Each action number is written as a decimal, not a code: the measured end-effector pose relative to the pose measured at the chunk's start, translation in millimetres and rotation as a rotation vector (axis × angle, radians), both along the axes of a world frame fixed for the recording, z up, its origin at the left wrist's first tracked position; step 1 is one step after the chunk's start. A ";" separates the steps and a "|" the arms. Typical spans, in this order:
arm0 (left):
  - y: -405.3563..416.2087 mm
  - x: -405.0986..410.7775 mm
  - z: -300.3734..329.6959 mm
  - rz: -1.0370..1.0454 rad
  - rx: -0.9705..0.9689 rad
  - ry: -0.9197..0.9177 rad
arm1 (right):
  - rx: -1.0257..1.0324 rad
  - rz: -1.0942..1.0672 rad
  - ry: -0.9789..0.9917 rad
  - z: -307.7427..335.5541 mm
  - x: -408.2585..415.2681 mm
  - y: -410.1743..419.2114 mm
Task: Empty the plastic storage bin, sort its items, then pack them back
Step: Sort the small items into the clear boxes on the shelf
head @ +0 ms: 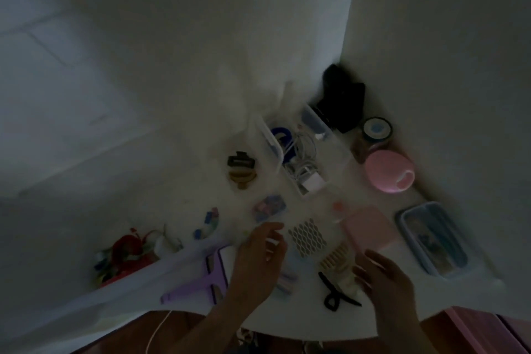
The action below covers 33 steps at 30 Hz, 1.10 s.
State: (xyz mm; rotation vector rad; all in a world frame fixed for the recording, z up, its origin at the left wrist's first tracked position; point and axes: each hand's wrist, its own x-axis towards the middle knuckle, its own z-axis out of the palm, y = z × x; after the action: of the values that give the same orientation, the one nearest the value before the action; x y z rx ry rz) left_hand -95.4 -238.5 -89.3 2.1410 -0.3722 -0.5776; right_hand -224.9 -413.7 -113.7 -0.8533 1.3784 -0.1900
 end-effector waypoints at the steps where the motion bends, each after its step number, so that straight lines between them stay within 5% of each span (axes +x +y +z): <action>1: 6.1 7.3 15.4 0.006 -0.012 -0.095 | -0.032 0.023 -0.048 11.9 11.4 4.3; 5: 53.9 45.7 70.5 0.019 0.029 -0.415 | -0.144 0.172 -0.236 61.4 67.6 37.6; 9: 150.2 99.7 74.7 0.059 0.358 -0.655 | -0.263 0.503 -0.426 100.5 125.8 94.8; 14: 277.4 143.3 50.7 0.038 0.652 -0.501 | -0.450 0.917 -0.477 85.7 197.1 156.4; 19: 310.2 148.5 34.3 0.003 0.613 -0.360 | -0.607 1.352 -0.257 70.1 261.4 190.9; 25: 269.8 136.6 39.0 0.004 0.353 -0.368 | -0.909 0.778 -0.141 86.1 197.7 137.3; 33: 104.1 69.2 54.6 -0.453 0.037 -0.595 | -0.878 0.553 0.227 50.3 25.3 51.9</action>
State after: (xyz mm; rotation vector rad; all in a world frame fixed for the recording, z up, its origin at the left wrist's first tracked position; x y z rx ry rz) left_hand -26.2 -134.4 -34.7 2.2425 -1.2002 -0.1712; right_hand -199.6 -361.8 -63.4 -2.0025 1.1928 -0.2770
